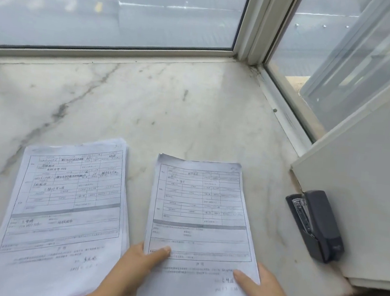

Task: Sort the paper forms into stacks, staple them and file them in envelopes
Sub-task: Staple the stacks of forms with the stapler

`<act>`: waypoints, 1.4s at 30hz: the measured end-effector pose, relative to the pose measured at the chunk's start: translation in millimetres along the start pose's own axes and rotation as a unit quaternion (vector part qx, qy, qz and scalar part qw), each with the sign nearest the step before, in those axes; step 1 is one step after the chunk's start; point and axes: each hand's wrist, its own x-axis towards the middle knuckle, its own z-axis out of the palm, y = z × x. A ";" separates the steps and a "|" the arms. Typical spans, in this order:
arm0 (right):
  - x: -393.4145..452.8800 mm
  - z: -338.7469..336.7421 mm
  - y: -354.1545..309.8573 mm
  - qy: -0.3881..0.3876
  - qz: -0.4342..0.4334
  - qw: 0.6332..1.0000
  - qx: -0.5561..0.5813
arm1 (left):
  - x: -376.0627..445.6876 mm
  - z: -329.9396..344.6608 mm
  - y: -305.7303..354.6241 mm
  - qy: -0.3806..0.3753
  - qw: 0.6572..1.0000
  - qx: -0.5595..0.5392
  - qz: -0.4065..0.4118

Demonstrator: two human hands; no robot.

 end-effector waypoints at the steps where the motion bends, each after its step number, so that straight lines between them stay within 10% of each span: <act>1: -0.5 0.8 0.7 0.001 0.001 1.000 0.022 | -3.7 -1.9 -0.5 -0.016 1.000 -0.007 -0.005; 15: -0.4 1.3 -35.9 -0.067 0.145 0.982 0.105 | -22.6 14.6 -42.6 0.183 0.977 0.092 0.061; 22: 2.5 -15.5 -38.0 -0.115 0.162 0.953 0.227 | -32.3 10.0 -17.4 -0.040 0.977 -0.181 -0.104; 28: 16.7 -29.0 -55.2 -0.120 0.116 0.952 0.256 | -31.1 21.2 -1.2 -0.053 0.996 -0.048 0.049; 35: -6.9 13.7 -58.8 -0.150 0.025 0.846 0.510 | -11.6 64.5 11.1 0.081 0.977 -0.099 0.171; 42: 7.1 81.6 -44.8 0.113 0.120 0.892 0.422 | -5.3 100.7 -19.5 0.130 0.978 -0.121 0.110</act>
